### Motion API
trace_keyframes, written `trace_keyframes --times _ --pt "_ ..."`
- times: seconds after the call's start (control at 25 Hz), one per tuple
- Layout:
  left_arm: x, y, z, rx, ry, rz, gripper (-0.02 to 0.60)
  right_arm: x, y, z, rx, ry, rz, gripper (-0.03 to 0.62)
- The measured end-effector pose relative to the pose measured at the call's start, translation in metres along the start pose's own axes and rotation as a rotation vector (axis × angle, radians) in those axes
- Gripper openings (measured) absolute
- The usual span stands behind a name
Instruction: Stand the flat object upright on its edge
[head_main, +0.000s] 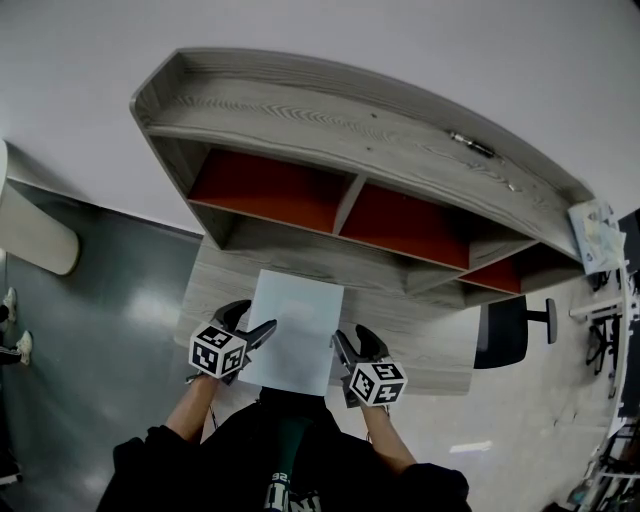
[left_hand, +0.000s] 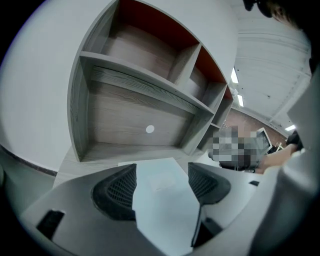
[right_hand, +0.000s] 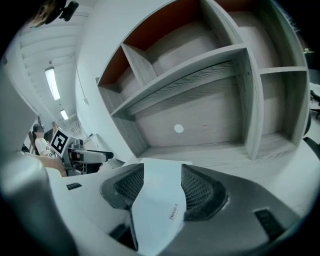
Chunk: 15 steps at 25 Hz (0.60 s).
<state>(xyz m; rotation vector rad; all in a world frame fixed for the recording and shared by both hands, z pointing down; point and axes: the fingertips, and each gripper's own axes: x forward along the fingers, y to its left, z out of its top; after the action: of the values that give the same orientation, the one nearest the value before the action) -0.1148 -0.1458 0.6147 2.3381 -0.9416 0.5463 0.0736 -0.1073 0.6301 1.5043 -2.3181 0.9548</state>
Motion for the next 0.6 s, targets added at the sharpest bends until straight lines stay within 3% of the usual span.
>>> trace_keyframes --times 0.36,0.6 --pt "0.008 0.016 -0.026 -0.042 0.074 0.006 0.318 0.014 -0.01 -0.015 0.089 0.044 0.01 0.213" --pt "0.017 0.028 -0.04 -0.079 0.1 0.0 0.318 0.029 -0.016 -0.035 0.075 0.127 0.024 0.213"
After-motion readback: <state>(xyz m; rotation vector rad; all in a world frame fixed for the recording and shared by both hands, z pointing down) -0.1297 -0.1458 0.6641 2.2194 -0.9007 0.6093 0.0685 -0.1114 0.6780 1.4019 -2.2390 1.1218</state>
